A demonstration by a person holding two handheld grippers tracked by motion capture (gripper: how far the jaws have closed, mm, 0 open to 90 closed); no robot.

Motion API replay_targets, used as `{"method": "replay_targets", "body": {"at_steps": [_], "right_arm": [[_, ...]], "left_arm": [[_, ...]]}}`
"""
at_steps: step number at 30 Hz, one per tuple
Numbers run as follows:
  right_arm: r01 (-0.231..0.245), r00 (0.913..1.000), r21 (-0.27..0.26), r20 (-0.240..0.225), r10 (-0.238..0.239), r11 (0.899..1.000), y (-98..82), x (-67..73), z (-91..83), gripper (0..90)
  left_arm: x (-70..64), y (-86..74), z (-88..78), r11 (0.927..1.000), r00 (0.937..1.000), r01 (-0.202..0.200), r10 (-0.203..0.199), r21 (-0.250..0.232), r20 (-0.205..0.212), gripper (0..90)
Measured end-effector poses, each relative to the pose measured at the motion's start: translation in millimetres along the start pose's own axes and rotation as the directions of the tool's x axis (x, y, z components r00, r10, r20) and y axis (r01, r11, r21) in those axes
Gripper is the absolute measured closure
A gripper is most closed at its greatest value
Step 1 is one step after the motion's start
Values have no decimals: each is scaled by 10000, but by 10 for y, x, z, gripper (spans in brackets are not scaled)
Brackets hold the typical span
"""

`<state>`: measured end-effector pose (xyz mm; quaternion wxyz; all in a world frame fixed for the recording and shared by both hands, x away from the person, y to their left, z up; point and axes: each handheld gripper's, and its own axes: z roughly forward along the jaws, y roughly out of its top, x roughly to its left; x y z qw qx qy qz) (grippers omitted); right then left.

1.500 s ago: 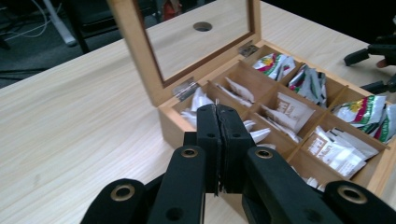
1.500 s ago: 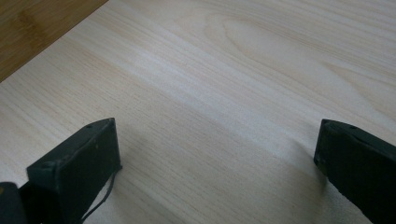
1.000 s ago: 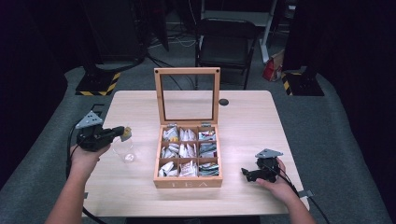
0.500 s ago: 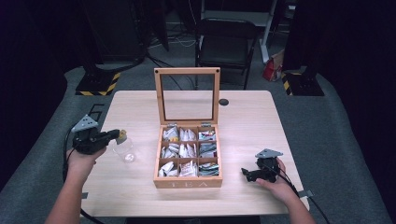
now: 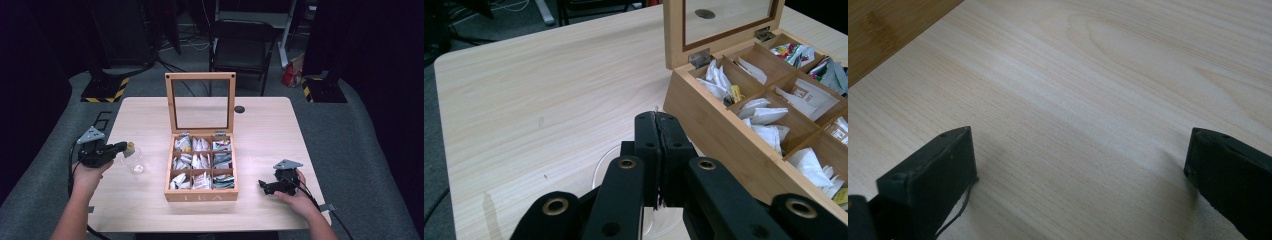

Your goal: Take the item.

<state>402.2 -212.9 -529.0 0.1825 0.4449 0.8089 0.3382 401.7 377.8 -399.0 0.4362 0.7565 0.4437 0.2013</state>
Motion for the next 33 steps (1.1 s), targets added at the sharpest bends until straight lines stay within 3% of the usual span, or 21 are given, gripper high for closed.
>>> {"method": "replay_targets", "body": {"at_steps": [21, 33], "right_arm": [[-9, 10000, -42, 31, 9, 10000, -1, 1, 2, 0], [-9, 10000, -45, 28, 9, 10000, -1, 1, 3, 0]], "left_arm": [[-1, -200, 240, 9985, 9994, 317, -324, 446, 142, 884], [21, -254, 272, 9976, 9992, 397, -402, 570, 85, 884]]}}
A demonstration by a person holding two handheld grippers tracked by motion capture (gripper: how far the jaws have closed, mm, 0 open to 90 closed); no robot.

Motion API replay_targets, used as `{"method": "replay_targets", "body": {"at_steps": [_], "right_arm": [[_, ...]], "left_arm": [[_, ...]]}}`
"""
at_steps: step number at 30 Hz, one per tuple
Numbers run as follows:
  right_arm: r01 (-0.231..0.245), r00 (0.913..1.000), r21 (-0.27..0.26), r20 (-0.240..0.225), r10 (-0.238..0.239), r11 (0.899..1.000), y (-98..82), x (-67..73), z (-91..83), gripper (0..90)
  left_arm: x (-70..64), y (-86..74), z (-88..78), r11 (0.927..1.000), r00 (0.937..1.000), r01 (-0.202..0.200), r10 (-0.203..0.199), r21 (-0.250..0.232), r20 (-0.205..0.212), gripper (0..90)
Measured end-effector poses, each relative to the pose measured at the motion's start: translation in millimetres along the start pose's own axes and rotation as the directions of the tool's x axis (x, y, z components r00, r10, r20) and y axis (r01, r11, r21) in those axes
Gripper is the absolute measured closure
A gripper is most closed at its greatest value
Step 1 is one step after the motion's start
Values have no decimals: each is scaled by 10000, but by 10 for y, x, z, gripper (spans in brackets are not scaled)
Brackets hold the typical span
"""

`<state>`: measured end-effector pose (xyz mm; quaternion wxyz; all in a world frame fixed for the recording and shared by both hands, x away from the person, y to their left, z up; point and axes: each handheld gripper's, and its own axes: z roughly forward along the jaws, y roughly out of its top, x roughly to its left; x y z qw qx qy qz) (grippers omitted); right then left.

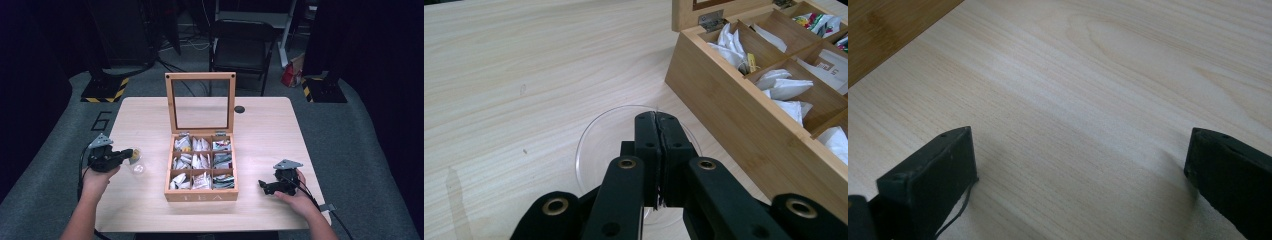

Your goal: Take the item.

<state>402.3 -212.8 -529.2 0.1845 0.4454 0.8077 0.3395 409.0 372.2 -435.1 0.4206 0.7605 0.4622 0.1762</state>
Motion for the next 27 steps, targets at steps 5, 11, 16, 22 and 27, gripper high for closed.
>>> {"method": "replay_targets", "body": {"at_steps": [5, 11, 16, 22, 27], "right_arm": [[-1, 10000, 2, -2, 1, 10000, 0, 0, 0, 0], [-1, 10000, -6, -1, 1, 10000, 0, 0, 0, 0], [-3, 10000, -5, 1, 3, 10000, 0, 0, 0, 0], [6, 10000, 47, -23, -6, 10000, 1, -1, -3, 0], [-4, 10000, 4, 0, 4, 10000, 0, 0, 0, 0]], "left_arm": [[7, -15, 10, 10000, 10000, 7, -7, 29, -78, 883], [26, -29, 7, 9998, 10000, 40, -40, 175, -34, 882], [16, -40, 16, 9999, 10000, 88, -88, 118, -18, 863], [5, -19, -24, 9999, 9999, 130, -130, -27, -61, 792], [1, 4, -61, 9999, 10000, 93, -93, -81, -27, 754]]}}
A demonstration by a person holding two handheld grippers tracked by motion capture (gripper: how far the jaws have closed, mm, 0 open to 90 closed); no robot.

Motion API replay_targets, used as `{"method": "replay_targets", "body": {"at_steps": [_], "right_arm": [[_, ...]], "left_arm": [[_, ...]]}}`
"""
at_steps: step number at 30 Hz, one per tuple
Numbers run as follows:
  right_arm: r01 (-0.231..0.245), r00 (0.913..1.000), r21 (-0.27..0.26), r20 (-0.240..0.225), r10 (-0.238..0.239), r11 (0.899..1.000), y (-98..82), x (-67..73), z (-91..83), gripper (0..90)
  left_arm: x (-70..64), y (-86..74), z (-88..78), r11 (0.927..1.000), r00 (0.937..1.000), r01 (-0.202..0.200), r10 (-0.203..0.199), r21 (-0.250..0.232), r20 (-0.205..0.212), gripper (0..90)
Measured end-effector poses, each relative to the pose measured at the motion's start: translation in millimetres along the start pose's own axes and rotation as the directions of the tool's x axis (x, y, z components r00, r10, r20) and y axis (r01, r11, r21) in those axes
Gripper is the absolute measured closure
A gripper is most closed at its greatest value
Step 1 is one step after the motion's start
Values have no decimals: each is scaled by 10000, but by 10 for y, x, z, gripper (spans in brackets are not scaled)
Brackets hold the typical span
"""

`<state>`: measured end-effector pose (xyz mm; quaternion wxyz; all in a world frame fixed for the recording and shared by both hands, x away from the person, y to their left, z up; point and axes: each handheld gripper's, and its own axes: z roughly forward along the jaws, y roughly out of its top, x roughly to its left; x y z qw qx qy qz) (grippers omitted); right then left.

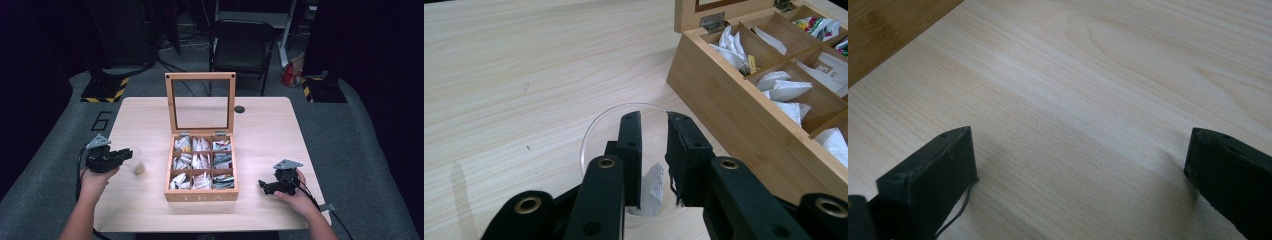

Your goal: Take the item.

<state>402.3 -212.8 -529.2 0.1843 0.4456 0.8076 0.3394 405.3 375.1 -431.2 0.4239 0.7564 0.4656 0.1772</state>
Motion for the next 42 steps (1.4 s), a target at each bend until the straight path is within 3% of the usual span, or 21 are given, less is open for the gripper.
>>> {"method": "replay_targets", "body": {"at_steps": [4, 12, 22, 42], "right_arm": [[0, 10000, 5, -4, 0, 10000, 0, 0, 0, 0], [0, 10000, -11, 3, 0, 10000, -1, 0, 1, 0], [7, 10000, 28, -23, -7, 10000, 0, -1, -2, 0], [6, 10000, 3, 1, -6, 10000, 0, 0, 0, 0]], "left_arm": [[-5, 16, -21, 10000, 10000, -6, 6, -27, -29, 737], [-24, 67, -59, 9993, 10000, 5, -4, -385, 29, 615], [-84, 153, -100, 9993, 10000, -68, 69, -354, 8, 476], [-303, 316, -160, 9972, 9977, -643, 651, -379, 207, 404]]}}
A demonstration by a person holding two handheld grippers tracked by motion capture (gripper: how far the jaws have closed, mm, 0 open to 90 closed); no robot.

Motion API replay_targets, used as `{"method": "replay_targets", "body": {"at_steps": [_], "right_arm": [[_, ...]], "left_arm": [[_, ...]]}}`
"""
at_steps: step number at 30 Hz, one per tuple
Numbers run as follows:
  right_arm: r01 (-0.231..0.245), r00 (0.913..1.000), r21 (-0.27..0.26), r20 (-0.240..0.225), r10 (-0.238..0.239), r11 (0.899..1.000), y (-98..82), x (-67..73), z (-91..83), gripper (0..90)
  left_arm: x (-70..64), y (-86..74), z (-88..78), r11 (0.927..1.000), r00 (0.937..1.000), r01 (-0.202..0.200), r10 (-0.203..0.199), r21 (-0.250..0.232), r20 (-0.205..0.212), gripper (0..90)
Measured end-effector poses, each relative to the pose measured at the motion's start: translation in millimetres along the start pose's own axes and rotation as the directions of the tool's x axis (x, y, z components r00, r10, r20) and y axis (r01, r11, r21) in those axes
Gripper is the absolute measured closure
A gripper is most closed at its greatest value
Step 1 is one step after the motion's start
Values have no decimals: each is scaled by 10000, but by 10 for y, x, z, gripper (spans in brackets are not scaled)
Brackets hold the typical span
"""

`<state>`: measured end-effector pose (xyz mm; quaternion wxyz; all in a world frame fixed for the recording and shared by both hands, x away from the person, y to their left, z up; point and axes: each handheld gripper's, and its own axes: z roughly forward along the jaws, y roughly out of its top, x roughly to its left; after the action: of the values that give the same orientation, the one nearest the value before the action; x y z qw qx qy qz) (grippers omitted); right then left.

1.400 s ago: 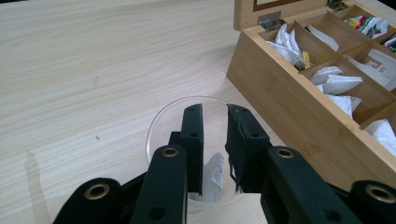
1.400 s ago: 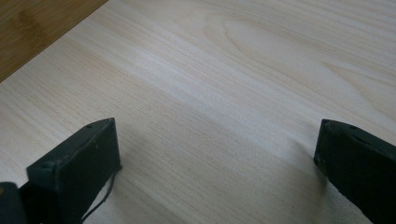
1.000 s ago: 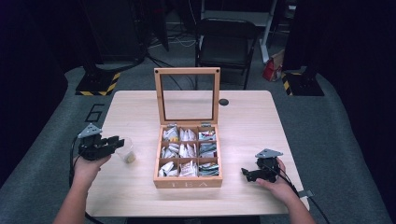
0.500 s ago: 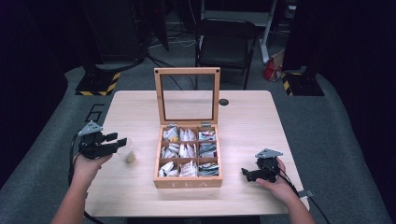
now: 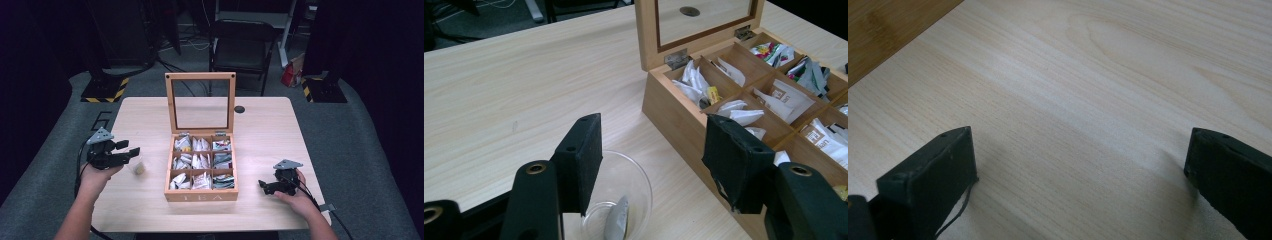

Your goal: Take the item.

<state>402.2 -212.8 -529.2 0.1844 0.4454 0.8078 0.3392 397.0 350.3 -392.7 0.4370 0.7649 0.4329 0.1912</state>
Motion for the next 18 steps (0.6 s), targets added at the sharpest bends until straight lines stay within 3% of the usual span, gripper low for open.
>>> {"method": "replay_targets", "body": {"at_steps": [8, 18], "right_arm": [[2, 10000, 0, -3, -2, 10000, 0, 0, 0, 0], [0, 10000, 21, -26, 0, 10000, 1, -1, -1, 0]], "left_arm": [[-104, -16, 2, 9999, 9997, -156, 157, -28, 199, 404], [-239, -218, 40, 9999, 9989, -106, 102, 83, 463, 404]]}}
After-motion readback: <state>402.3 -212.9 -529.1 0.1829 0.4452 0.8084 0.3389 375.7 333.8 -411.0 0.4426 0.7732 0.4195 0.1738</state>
